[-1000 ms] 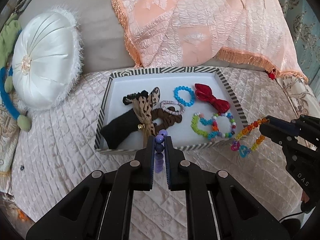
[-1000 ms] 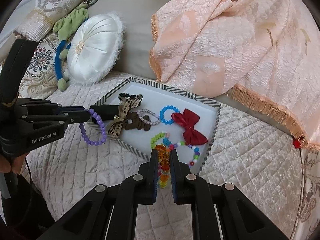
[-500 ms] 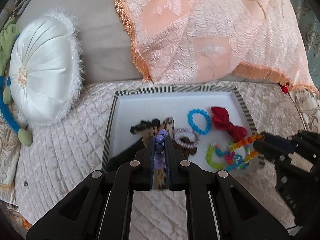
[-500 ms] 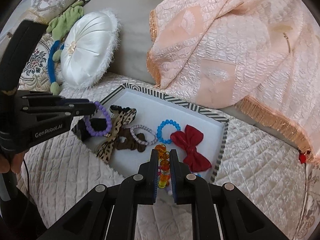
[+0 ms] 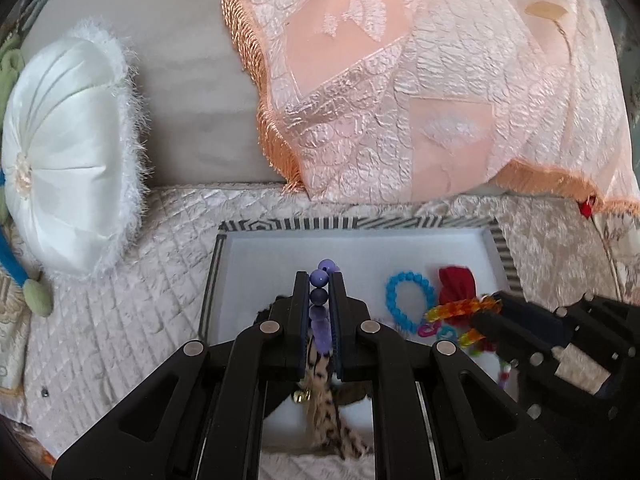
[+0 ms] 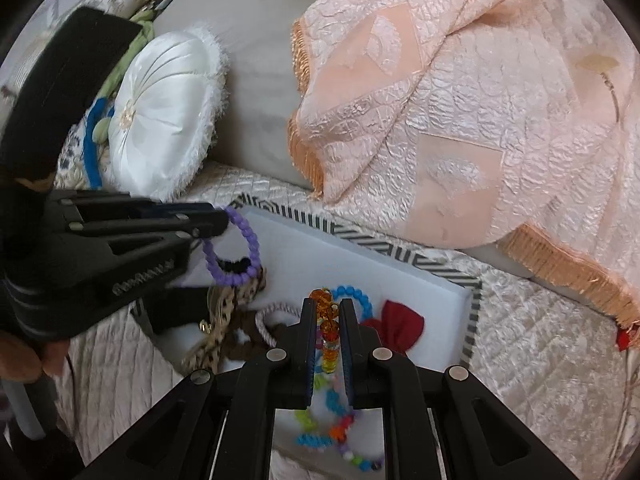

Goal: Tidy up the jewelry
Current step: 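Lower purple bracelet into tray with left tool while right tool drops rainbow bracelet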

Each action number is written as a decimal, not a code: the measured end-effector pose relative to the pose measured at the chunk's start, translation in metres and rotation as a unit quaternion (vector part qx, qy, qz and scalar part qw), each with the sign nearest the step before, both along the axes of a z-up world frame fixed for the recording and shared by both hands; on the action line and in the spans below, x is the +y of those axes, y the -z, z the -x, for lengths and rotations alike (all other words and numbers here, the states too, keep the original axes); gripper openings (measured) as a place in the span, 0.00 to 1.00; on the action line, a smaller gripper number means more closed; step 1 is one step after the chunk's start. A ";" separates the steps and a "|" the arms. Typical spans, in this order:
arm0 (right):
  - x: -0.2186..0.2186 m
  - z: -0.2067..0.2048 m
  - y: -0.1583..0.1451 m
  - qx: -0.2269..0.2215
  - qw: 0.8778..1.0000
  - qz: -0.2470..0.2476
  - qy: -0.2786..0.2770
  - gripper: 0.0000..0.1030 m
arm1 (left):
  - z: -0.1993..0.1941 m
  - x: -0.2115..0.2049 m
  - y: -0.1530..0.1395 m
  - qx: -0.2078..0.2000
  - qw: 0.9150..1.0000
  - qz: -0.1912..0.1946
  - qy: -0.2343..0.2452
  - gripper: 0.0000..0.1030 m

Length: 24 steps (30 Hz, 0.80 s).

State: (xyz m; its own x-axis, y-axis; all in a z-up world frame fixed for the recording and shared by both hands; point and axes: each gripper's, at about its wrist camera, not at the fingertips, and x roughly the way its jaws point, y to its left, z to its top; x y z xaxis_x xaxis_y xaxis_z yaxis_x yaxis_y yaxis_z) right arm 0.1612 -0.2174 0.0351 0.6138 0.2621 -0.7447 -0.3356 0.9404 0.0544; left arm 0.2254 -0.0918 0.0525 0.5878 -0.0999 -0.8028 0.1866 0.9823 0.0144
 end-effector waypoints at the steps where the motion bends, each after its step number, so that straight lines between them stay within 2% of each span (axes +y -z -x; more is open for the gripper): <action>1: 0.001 -0.003 0.001 0.000 1.000 -0.004 0.002 0.10 | -0.006 0.001 0.002 0.001 1.000 0.005 -0.003 0.08; 10: 0.026 -0.047 0.016 0.019 0.999 -0.043 -0.002 0.10 | -0.048 0.013 0.026 0.021 0.999 0.031 -0.027 0.08; 15: 0.033 -0.074 0.037 0.044 0.997 -0.056 0.008 0.10 | -0.066 0.027 0.044 0.036 0.998 0.032 -0.047 0.08; 24: 0.018 -0.108 0.073 0.071 0.996 -0.022 0.043 0.10 | -0.073 0.042 0.077 0.055 0.996 0.021 -0.068 0.08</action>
